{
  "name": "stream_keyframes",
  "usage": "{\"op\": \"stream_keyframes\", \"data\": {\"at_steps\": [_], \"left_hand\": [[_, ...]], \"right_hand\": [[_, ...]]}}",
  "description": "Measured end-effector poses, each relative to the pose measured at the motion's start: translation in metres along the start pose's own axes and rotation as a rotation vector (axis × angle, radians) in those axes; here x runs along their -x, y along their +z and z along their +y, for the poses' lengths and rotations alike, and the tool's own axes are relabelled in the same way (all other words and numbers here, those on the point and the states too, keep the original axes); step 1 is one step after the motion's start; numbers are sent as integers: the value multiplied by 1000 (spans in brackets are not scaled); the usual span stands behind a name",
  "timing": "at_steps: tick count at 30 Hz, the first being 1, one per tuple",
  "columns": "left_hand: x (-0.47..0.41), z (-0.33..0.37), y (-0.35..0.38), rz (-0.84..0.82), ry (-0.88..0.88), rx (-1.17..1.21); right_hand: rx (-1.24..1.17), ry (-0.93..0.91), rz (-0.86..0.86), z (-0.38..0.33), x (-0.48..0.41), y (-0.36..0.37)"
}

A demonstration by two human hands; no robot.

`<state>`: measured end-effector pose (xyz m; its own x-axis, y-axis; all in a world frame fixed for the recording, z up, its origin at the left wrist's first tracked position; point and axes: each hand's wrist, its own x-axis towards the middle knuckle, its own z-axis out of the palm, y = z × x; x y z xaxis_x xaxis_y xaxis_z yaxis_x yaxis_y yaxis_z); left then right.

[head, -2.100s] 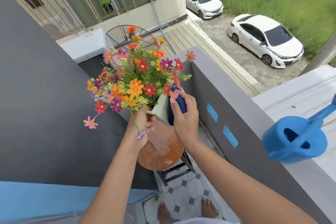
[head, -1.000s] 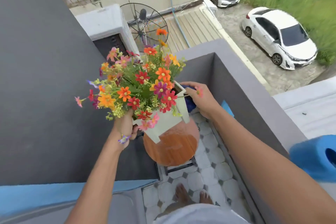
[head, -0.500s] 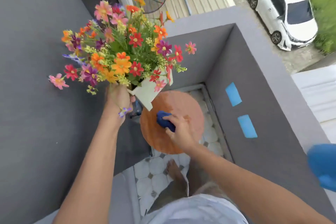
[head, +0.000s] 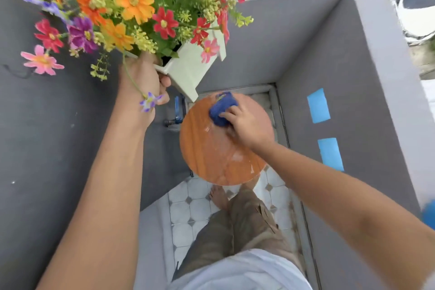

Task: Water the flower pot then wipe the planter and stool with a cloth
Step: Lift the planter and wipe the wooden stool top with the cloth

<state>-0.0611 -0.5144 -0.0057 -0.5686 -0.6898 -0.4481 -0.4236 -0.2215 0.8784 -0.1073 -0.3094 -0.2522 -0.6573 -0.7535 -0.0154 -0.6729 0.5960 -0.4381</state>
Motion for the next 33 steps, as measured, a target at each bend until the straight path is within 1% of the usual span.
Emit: {"op": "stream_keyframes", "data": {"at_steps": [2, 3, 5, 7, 9, 10, 13, 16, 18, 20, 21, 23, 25, 26, 27, 29, 31, 33], "left_hand": [[-1, 0, -1, 8, 4, -5], [-1, -1, -1, 10, 3, -6], [-1, -2, -1, 13, -4, 5], [0, -4, -1, 14, -11, 11], [0, -5, -2, 9, -16, 4], [0, -6, -2, 3, -17, 0], [1, -5, -2, -12, -16, -15], [-1, -4, 0, -8, -21, -13], [-3, -3, 1, -7, -19, -11], [-4, -1, 1, -3, -15, -21], [-4, -2, 1, -2, -12, -27], [-3, -3, 2, 3, -10, -27], [-2, -5, 2, 13, -6, -24], [-1, -7, 2, 16, -1, -28], [-1, -8, 2, 14, 6, -36], [2, -12, 1, 7, 15, -55], [6, -15, 1, 2, 13, -67], [9, -17, 1, 9, 3, -85]], "right_hand": [[-44, 234, 53, 23, -21, -14], [-85, 320, 66, 28, -28, -15], [-115, 380, 65, 26, -35, -13], [-88, 367, 43, 15, -30, -13], [-17, 252, 29, -5, -14, -10], [-50, 172, 11, -18, -4, -3], [-189, -98, -122, -67, 27, 33], [-184, -418, -260, -101, 51, 67], [-167, -513, -335, -105, 42, 67], [-131, -479, -287, -93, 13, 57], [-136, -403, -220, -83, -4, 47], [-161, -135, -80, -47, -40, 30], [-113, 170, 42, -10, -60, 5], [-116, 279, 102, 4, -62, -6], [-127, 342, 134, 10, -61, -15], [-107, 315, 151, 1, -53, -12], [-159, 191, 137, -29, -38, 9], [-257, 55, 58, -63, -17, 44]]}}
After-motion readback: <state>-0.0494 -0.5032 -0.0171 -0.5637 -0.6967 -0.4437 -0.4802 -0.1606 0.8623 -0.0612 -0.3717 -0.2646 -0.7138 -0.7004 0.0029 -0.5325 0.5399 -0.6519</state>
